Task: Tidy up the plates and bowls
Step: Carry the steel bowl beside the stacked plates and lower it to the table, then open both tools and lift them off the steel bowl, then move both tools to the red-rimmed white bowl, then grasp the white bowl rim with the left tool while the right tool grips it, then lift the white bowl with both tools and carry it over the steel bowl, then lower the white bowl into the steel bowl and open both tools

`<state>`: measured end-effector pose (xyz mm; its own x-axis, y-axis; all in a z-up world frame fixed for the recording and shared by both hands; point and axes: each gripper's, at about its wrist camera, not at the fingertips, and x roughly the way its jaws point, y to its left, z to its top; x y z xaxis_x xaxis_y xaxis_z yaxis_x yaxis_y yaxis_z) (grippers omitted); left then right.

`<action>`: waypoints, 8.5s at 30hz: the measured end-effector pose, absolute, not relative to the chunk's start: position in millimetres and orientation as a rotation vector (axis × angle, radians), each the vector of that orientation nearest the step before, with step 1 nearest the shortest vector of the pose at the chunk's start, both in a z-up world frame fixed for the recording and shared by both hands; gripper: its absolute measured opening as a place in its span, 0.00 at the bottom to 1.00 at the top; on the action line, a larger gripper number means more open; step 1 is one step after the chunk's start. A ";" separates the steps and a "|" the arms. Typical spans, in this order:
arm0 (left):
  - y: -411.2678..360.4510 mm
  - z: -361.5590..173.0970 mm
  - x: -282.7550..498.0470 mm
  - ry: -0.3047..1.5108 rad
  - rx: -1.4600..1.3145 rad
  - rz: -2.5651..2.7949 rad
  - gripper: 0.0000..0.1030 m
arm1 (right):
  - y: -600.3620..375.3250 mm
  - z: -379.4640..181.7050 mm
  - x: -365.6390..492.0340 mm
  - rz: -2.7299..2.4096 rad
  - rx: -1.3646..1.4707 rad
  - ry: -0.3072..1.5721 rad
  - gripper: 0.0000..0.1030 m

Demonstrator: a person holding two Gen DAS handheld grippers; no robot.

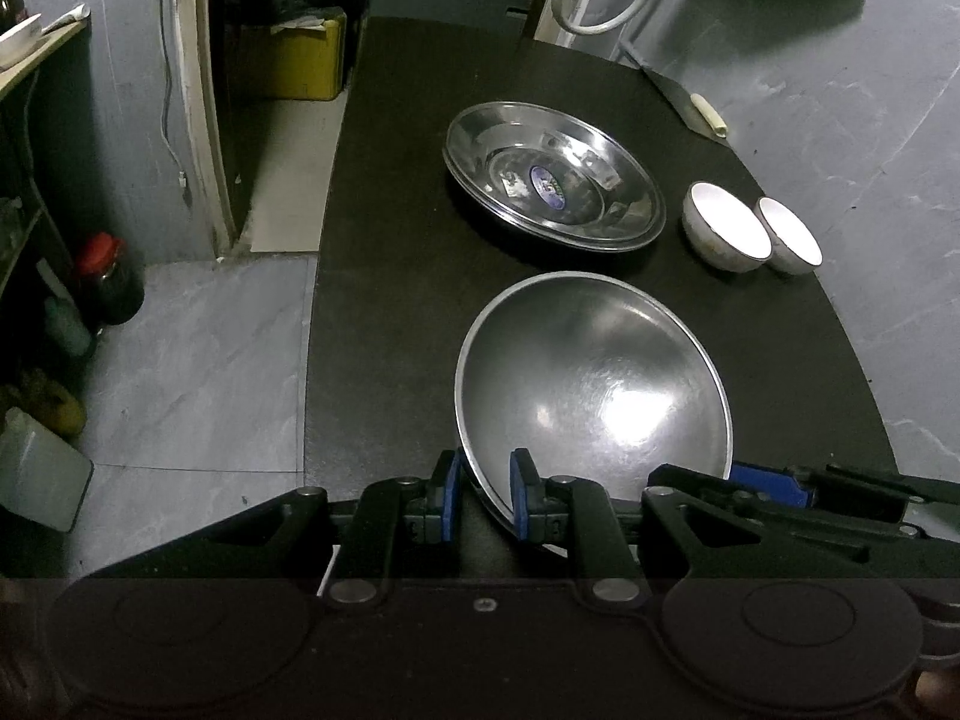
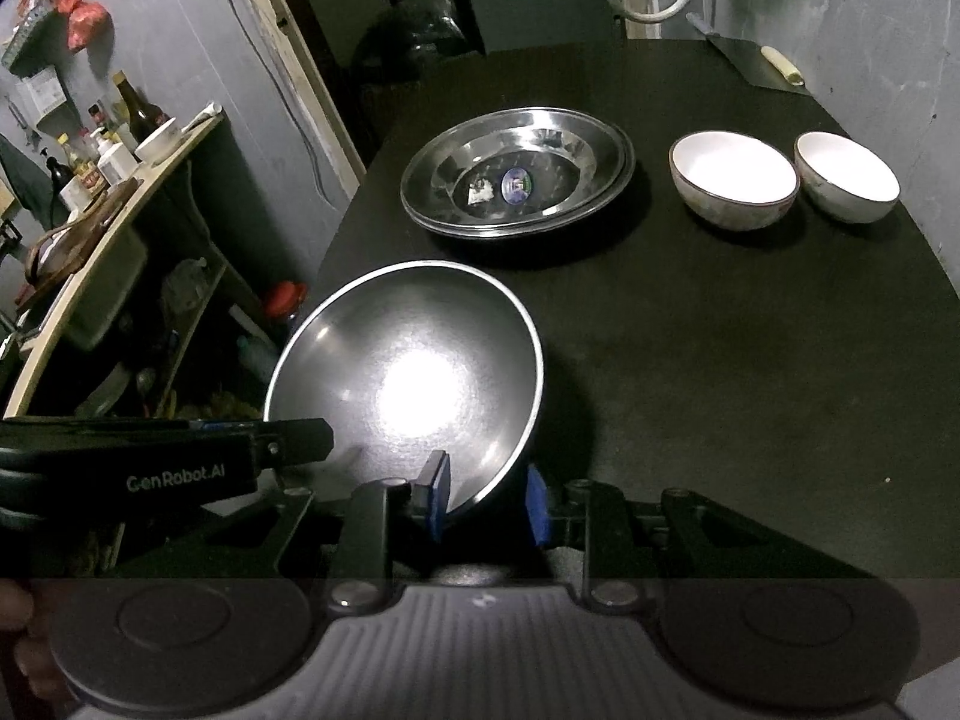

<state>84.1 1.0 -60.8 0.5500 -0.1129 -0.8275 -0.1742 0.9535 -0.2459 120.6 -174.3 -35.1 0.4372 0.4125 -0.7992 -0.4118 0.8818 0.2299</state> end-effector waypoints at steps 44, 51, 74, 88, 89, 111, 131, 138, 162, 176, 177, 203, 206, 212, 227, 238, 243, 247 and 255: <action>16.2 -32.9 98.1 0.899 -0.293 0.096 0.98 | -216.2 -23.6 137.6 0.408 0.135 0.952 0.93; 13.8 -34.1 113.3 0.915 -0.296 0.106 0.99 | -224.0 -23.7 145.1 0.396 0.139 0.950 1.00; -26.9 -27.4 216.7 0.848 -0.180 0.027 0.99 | -281.2 -34.1 199.5 0.232 0.245 0.885 1.00; -79.3 -33.8 305.8 0.823 -0.012 -0.109 0.99 | -308.3 -54.8 250.5 0.202 0.334 0.932 1.00; -82.5 -35.0 310.5 0.823 -0.001 -0.120 0.99 | -308.9 -55.3 253.4 0.203 0.339 0.930 1.00; -123.3 -65.8 355.8 0.929 0.149 -0.303 0.88 | -305.8 -66.6 305.5 0.275 0.375 0.927 0.91; -129.7 -69.7 357.3 0.987 0.128 -0.393 0.33 | -301.9 -68.4 315.2 0.334 0.365 0.928 0.79; -129.2 -68.3 354.9 1.014 0.097 -0.386 0.18 | -299.9 -68.6 314.9 0.341 0.363 0.929 0.70; -120.9 -68.4 334.9 1.029 0.027 -0.377 0.08 | -290.9 -69.3 308.2 0.349 0.346 0.954 0.29; -108.9 -46.9 297.6 0.977 -0.008 -0.371 0.08 | -280.6 -46.3 274.5 0.351 0.317 0.900 0.28; -107.4 -44.8 294.4 0.971 -0.010 -0.367 0.08 | -279.4 -44.4 272.2 0.352 0.313 0.896 0.26; -23.1 -8.8 178.5 0.880 -0.129 -0.230 0.08 | -206.1 -7.3 185.9 0.498 0.220 0.852 0.20; -16.1 -10.6 168.3 0.886 -0.142 -0.216 0.08 | -197.7 -8.1 178.7 0.516 0.209 0.861 0.20; -7.4 -17.2 149.8 0.905 -0.158 -0.203 0.08 | -188.1 -12.9 167.5 0.532 0.192 0.894 0.20; -2.9 -31.7 130.2 0.961 -0.176 -0.183 0.08 | -180.6 -27.7 158.2 0.548 0.151 0.979 0.20; -2.1 -41.2 127.1 1.010 -0.183 -0.153 0.08 | -174.0 -38.7 158.1 0.573 0.128 1.037 0.20; -2.9 -43.0 128.7 1.024 -0.184 -0.146 0.08 | -173.6 -37.9 157.7 0.579 0.124 1.038 0.20; -4.0 -44.5 129.4 1.032 -0.186 -0.138 0.08 | -173.8 -37.7 158.3 0.581 0.124 1.039 0.20; -2.9 -46.2 131.7 1.045 -0.192 -0.122 0.09 | -172.6 -37.2 160.3 0.590 0.122 1.041 0.20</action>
